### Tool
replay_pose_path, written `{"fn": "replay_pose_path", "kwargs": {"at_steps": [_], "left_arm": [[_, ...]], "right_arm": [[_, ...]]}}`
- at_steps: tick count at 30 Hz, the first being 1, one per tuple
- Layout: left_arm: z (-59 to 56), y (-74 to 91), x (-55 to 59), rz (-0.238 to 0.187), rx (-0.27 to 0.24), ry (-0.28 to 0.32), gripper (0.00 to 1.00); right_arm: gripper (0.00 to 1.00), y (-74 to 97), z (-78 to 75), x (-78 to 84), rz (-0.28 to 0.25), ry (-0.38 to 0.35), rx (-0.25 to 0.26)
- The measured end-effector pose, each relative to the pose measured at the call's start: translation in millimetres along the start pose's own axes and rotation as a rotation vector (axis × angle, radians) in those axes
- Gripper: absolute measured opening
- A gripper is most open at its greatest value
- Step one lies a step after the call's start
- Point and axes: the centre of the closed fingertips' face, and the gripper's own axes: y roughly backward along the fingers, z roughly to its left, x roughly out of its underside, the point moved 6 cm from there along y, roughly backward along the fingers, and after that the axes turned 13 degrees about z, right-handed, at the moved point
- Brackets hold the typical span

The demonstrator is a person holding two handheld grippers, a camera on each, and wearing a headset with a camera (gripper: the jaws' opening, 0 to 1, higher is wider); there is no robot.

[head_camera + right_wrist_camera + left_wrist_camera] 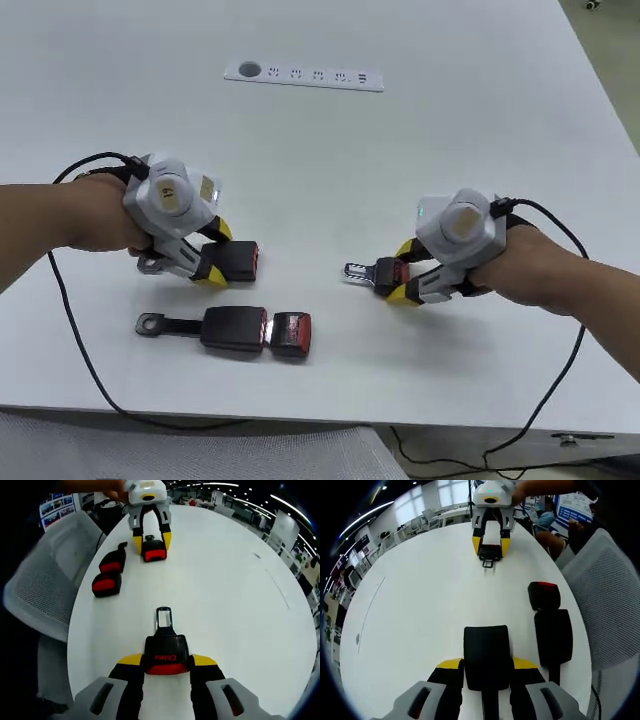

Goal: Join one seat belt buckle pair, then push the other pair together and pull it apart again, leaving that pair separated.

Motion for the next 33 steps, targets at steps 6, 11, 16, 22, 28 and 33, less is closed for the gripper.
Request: {"fn": "replay_pose_path", "kwargs": {"at_steps": [6,11,16,22,28,33], "left_arm": [[6.2,-0.4,1.8,0.011,-0.027,0.049,0.42],[-1.9,1.6,4.6,0.049,-0.008,0.052,0.51],[-3.6,26.1,3.9,-0.004,-0.101,0.07,0.55],[-38.6,51.9,-1.4,-0.096,-0.17,0.163,0.67],[-65.4,58.5,21.0,-0.113,-0.222,0.256,0.8],[-89.2,65.0,40.2,-0.117,-0.225,0.321,0.89]], "right_arm": [[0.33,0.6,4.1,-1.5,0.027,0.012,0.01],[0.38,2.2,4.0,-0.1,0.036,-0.008,0.039],[0.41,18.8,12.3,-0.9,0.013,-0.041,0.086],[0.51,38.9,34.8,-8.2,-0.09,-0.105,0.145],[0.59,42.7,54.5,-5.1,-0.14,-0.156,0.184],[0.76,49.9,73.8,-6.8,-0.228,-0.248,0.198]]}}
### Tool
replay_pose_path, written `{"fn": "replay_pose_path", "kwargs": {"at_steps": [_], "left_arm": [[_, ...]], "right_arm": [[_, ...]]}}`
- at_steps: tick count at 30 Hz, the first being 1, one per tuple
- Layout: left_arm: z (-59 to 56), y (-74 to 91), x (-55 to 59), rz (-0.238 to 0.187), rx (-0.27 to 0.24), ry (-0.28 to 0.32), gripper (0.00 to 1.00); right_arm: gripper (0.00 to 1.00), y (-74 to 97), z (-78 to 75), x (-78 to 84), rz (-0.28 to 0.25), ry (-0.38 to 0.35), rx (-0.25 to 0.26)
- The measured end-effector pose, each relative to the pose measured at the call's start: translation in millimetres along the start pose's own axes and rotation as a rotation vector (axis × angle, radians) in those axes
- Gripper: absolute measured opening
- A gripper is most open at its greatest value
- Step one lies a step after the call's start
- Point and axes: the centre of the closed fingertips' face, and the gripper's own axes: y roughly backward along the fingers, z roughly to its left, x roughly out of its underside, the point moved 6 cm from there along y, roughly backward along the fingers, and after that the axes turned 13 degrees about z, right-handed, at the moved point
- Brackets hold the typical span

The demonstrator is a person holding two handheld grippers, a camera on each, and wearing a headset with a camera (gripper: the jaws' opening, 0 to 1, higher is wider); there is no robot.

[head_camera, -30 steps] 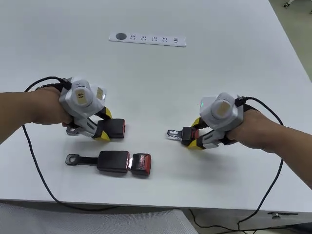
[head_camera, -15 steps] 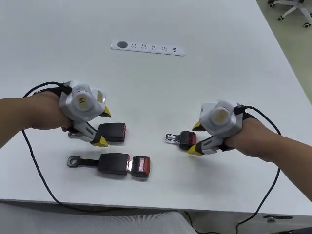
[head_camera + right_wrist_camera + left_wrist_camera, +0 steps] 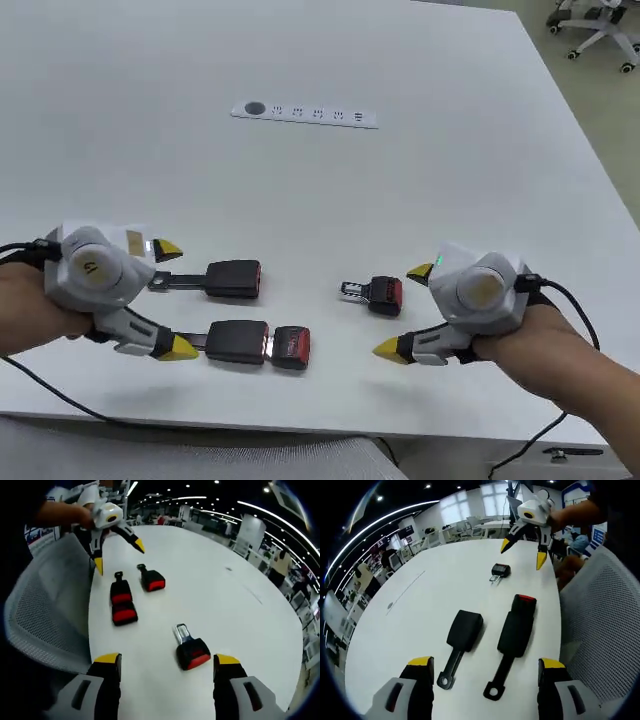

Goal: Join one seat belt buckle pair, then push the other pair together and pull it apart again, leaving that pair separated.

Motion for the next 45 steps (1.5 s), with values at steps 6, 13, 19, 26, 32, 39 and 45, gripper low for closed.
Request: {"fn": "replay_pose_path", "kwargs": {"at_steps": [6,13,19,26,32,39,45], "left_arm": [[1.6,10.4,26.3,-0.024,-0.028,0.084,0.99],[-3.3,16.0,40.3,-0.032,-0.044,0.155,1.0],[-5.8,21.5,51.6,-0.087,-0.07,0.222,1.0],[-3.4,15.4,67.0,-0.116,-0.091,0.284,1.0],[5.2,17.5,65.5,-0.145,-0.131,0.282,1.0],[3.5,20.9,63.6,-0.136,-0.146,0.286,1.0],[0.6,14.1,67.4,-0.114,-0.131,0.261,1.0]], "right_arm": [[0.82,3.7,17.9,16.4,-0.02,-0.075,-0.004],[0.83,1.9,18.1,26.4,-0.013,-0.093,-0.002],[0.98,9.6,14.0,24.8,-0.069,-0.142,0.038],[0.99,19.0,21.9,26.6,-0.091,-0.195,0.046],[0.99,18.6,28.7,23.0,-0.113,-0.229,0.051],[0.99,17.6,32.9,5.2,-0.138,-0.232,0.045],[0.99,16.5,27.0,1.3,-0.137,-0.21,0.054]]}}
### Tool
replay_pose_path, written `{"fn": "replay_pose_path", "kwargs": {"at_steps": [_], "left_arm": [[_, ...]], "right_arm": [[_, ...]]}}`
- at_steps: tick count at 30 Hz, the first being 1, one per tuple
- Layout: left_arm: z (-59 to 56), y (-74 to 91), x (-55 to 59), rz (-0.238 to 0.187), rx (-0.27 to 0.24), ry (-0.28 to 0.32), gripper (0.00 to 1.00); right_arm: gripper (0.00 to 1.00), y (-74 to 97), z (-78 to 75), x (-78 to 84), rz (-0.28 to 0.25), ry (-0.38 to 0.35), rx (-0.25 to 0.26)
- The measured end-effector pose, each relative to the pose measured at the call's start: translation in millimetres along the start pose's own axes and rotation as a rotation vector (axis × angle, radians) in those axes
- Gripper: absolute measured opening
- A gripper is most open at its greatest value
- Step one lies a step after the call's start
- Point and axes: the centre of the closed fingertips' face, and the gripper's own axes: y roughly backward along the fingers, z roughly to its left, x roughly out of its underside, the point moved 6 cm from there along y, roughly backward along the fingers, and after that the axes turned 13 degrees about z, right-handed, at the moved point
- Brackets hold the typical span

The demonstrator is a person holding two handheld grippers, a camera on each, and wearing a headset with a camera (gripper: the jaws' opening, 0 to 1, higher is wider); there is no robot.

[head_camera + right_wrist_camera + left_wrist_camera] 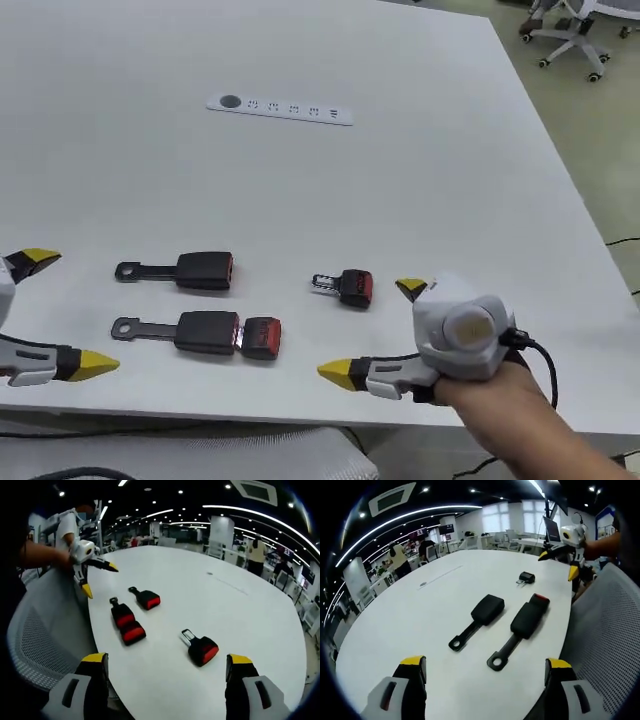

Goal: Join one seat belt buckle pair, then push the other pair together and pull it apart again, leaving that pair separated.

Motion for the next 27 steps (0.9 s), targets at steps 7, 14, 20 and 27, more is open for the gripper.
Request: {"fn": "replay_pose_path", "kwargs": {"at_steps": [7,14,20,27], "left_arm": [[-5.8,1.6,-2.9,-0.002,0.01,0.002,0.99],[-2.6,4.6,-5.6,-0.009,0.008,0.03,1.0],[-1.9,4.8,-5.3,-0.008,0.011,0.039,1.0],[-0.3,2.9,-1.1,0.014,0.007,0.036,1.0]], "right_arm": [[0.99,-5.1,1.4,7.5,0.016,-0.01,-0.006],[0.99,-2.0,-5.6,-1.2,-0.02,-0.056,0.014],[0.99,-8.0,-2.7,0.4,-0.011,-0.043,0.009],[0.99,-8.5,-5.3,8.9,-0.002,-0.034,0.028]]}}
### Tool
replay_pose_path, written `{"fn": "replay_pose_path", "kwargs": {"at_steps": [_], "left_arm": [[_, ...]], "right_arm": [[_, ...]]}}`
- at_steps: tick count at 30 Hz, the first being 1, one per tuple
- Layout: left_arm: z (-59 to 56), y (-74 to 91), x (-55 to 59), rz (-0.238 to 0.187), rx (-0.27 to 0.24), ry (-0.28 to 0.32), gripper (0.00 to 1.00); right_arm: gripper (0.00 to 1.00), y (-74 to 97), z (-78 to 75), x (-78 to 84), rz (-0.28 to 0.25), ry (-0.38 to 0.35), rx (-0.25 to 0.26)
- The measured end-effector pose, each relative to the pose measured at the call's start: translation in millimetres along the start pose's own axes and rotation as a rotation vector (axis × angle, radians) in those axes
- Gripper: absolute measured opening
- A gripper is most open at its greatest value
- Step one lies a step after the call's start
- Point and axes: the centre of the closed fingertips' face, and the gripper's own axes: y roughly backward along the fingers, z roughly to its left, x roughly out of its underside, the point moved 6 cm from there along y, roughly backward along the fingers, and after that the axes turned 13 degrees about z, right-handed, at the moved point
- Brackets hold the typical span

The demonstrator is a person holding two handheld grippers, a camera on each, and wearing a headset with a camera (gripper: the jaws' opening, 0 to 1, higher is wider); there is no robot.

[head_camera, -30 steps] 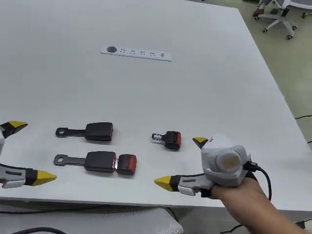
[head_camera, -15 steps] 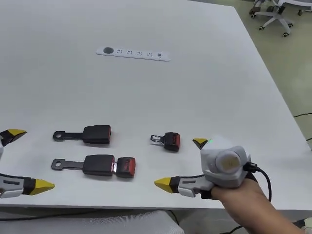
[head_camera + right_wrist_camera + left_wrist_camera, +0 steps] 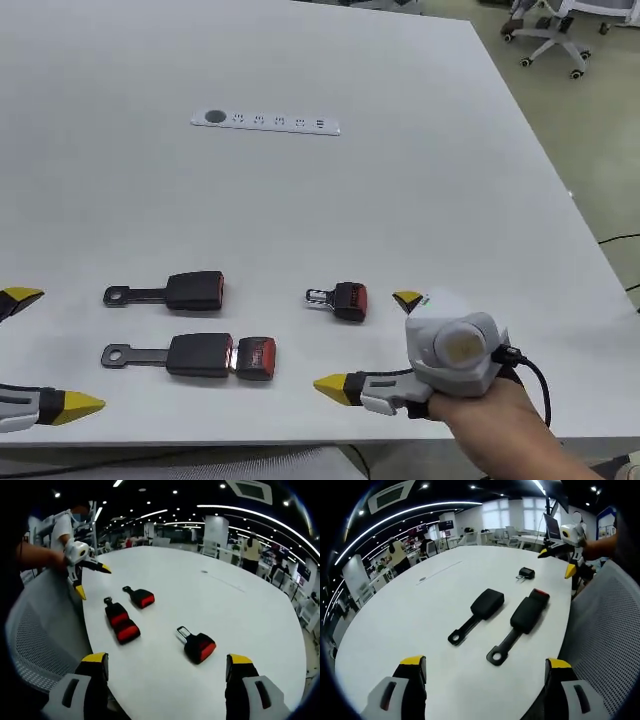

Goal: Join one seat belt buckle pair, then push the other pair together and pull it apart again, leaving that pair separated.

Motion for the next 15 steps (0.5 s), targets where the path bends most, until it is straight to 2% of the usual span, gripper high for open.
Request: {"fn": "replay_pose_path", "kwargs": {"at_steps": [3,6,11,15], "left_arm": [[0.1,1.3,-1.5,-0.014,0.002,0.015,1.0],[1.2,-1.5,2.9,0.002,0.009,0.003,1.0],[-6.4,-3.6,1.0,0.016,0.019,-0.023,1.0],[-7.8,-3.0,-0.6,0.018,0.022,-0.028,1.0]], "right_arm": [[0.99,1.8,1.5,0.5,0.005,0.014,-0.001],[0.99,1.7,0.7,0.8,0.005,0.015,-0.003],[0.99,-2.3,4.2,5.3,0.02,0.01,-0.012],[0.99,-2.5,6.7,5.8,0.022,0.01,-0.015]]}}
